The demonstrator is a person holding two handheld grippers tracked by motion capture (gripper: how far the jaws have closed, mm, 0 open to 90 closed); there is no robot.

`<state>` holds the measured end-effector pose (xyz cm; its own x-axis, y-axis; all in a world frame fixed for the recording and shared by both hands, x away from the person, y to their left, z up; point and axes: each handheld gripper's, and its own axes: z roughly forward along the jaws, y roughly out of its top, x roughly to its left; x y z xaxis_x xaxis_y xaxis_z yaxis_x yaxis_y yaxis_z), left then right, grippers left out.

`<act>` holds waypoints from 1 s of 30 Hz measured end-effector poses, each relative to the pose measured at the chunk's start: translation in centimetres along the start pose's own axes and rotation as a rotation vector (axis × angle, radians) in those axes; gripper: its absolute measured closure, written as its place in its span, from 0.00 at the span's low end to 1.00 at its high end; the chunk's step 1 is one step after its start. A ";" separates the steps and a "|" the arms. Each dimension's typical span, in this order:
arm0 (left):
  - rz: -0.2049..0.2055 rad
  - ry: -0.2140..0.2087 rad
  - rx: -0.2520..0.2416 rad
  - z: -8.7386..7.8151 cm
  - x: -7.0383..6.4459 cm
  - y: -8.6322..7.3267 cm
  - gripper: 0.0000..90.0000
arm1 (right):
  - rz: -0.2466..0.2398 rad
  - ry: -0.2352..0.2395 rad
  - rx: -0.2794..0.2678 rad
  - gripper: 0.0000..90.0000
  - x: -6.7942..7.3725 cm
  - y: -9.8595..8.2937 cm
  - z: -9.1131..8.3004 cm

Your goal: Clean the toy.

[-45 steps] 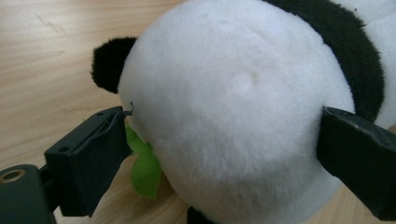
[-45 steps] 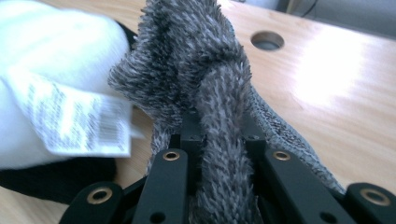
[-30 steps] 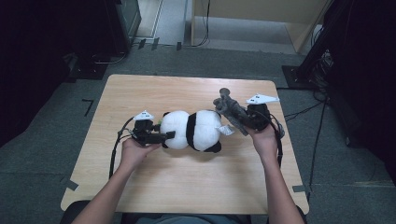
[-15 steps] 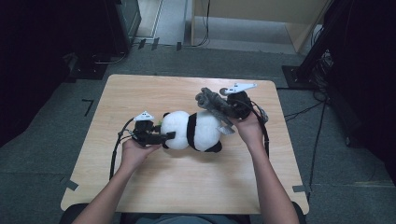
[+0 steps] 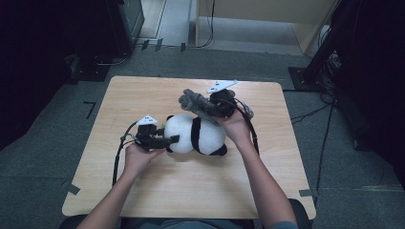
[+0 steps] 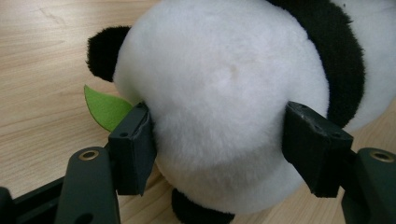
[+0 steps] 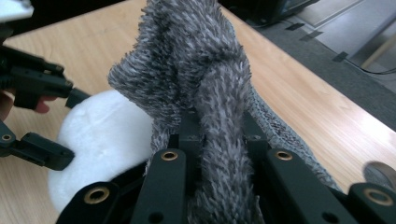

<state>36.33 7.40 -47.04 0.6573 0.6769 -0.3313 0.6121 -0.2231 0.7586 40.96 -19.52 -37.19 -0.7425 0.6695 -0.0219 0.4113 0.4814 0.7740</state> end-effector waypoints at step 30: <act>0.010 0.018 0.015 0.2 -0.3 0.1 0.46 | 0.014 0.086 0.085 0.85 0.1 -1.4 2.2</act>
<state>36.28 7.03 -46.92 0.6555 0.6871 -0.3134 0.6121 -0.2404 0.7533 41.48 -18.82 -39.68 -0.7776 0.6271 0.0463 0.4629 0.5211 0.7171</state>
